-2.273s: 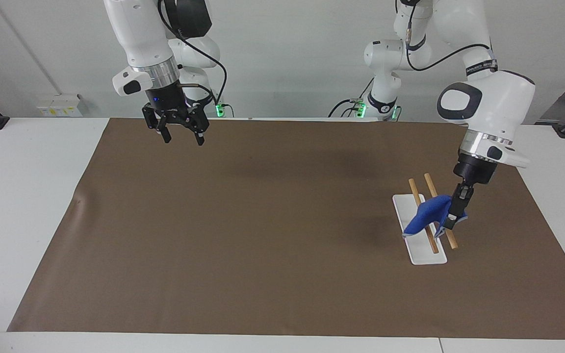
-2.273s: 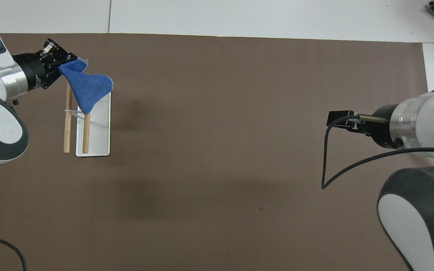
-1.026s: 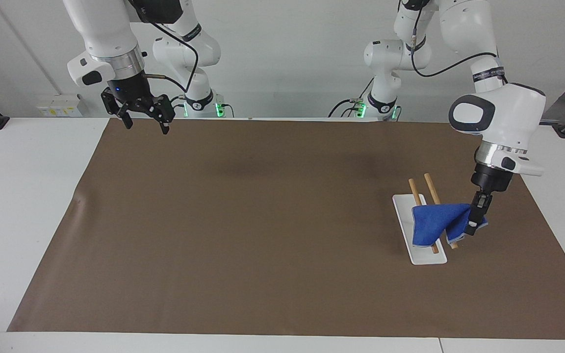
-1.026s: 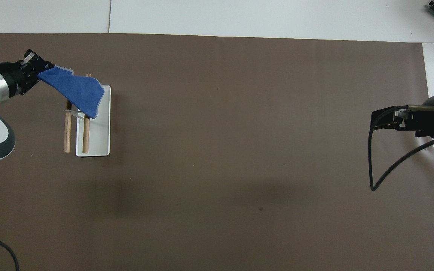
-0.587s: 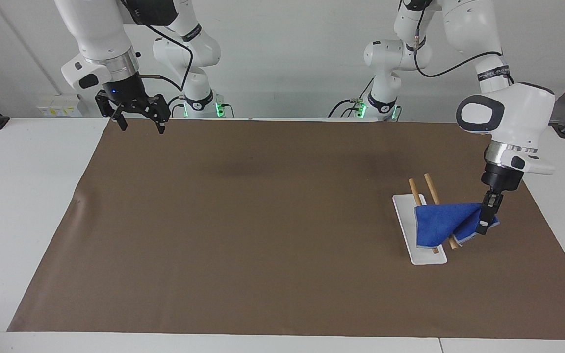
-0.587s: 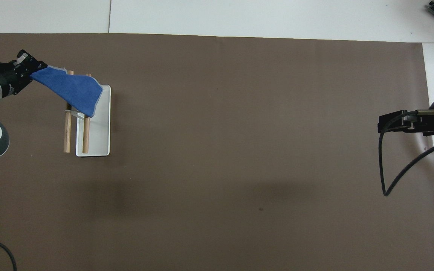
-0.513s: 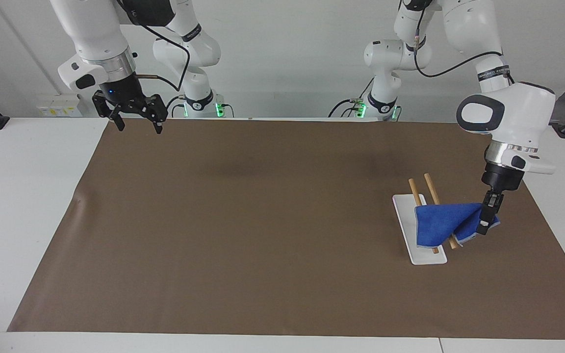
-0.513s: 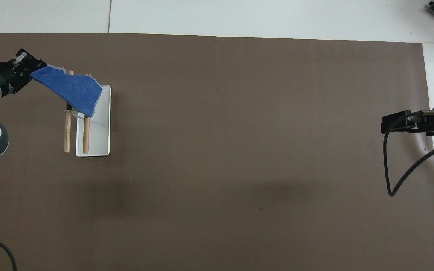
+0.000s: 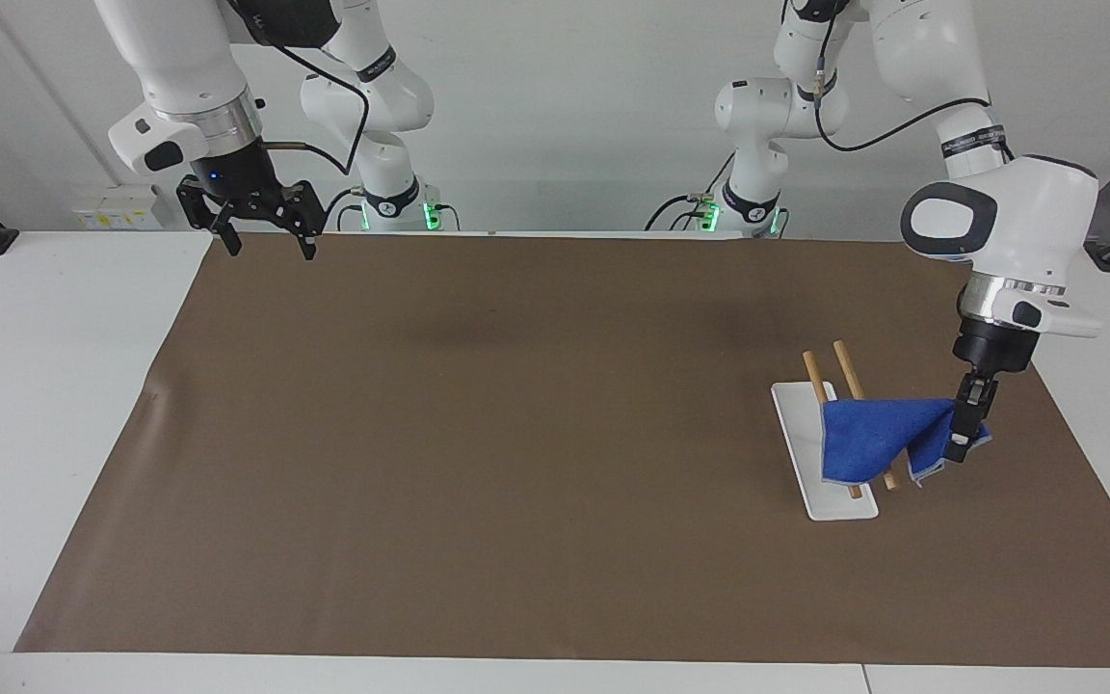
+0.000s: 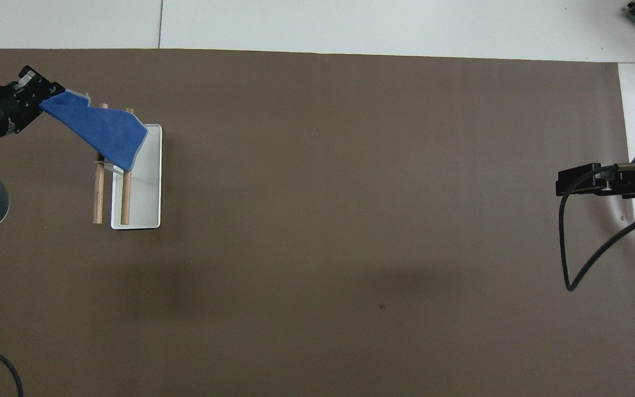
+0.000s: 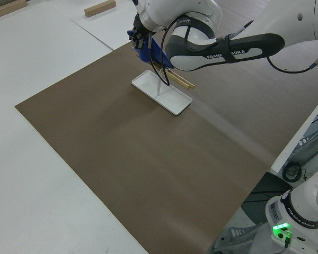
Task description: Right arm passes towel to left arm to hang
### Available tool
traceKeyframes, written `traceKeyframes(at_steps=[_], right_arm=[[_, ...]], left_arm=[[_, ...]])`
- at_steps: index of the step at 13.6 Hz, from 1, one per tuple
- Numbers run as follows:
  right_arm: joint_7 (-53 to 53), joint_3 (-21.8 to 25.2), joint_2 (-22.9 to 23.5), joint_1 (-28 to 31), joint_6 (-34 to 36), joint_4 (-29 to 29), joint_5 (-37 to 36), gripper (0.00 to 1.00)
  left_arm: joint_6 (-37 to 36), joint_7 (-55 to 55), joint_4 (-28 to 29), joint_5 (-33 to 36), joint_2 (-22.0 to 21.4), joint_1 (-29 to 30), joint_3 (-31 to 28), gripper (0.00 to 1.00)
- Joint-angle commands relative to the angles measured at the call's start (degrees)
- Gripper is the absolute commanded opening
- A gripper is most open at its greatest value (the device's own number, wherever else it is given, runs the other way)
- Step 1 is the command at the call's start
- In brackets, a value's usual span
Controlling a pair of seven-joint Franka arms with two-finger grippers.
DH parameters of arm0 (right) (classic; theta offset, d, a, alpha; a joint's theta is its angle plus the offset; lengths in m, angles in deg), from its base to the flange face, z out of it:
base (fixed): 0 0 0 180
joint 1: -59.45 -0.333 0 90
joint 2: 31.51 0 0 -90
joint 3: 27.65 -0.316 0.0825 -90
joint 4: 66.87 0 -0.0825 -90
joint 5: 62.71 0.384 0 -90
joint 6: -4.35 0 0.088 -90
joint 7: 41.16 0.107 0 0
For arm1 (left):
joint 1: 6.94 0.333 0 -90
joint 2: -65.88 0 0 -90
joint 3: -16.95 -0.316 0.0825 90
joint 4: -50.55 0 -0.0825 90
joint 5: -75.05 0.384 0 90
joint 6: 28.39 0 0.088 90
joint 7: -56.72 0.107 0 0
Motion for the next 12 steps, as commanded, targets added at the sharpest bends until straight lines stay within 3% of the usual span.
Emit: traceKeyframes(at_steps=[1, 5, 12], right_arm=[[-0.83, 2.81, -0.49, -2.67, 0.06, -0.13, 0.85, 1.0], [-0.75, 4.32, 0.03, -3.22, -0.11, -0.22, 0.85, 1.0], [-0.92, 4.32, 0.03, -3.31, -0.03, -0.4, 0.85, 1.0]], left_arm=[[-0.67, 0.63, 0.31, 0.58, 0.26, 0.05, -0.44, 0.0], [-1.28, 0.71, 8.91, 0.67, -3.51, 0.05, -1.14, 0.0], [-4.09, 0.62, 15.51, 0.67, -6.86, 0.05, -2.2, 0.0]])
